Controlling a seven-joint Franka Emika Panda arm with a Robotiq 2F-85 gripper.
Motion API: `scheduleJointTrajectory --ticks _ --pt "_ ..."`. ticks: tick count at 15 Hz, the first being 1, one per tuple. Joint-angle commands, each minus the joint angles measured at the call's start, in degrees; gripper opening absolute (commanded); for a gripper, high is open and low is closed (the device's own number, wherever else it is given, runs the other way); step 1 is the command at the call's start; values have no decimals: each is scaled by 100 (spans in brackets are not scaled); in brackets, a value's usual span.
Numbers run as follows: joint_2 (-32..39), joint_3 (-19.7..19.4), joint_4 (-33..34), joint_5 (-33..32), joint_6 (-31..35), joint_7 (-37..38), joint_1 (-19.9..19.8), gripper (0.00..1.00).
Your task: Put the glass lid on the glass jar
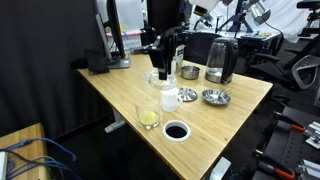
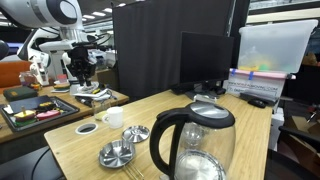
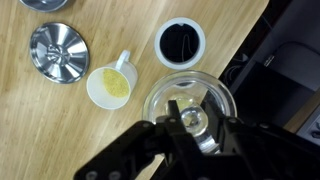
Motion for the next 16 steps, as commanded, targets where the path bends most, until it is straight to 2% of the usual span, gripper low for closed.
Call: scheduleJointTrajectory --ticks 1,8,16 --pt "555 29 605 -232 -232 -157 118 8" --pt "1469 -254 1405 -808 -554 -77 247 8" --pt "2129 -443 1932 -929 -811 -93 391 8"
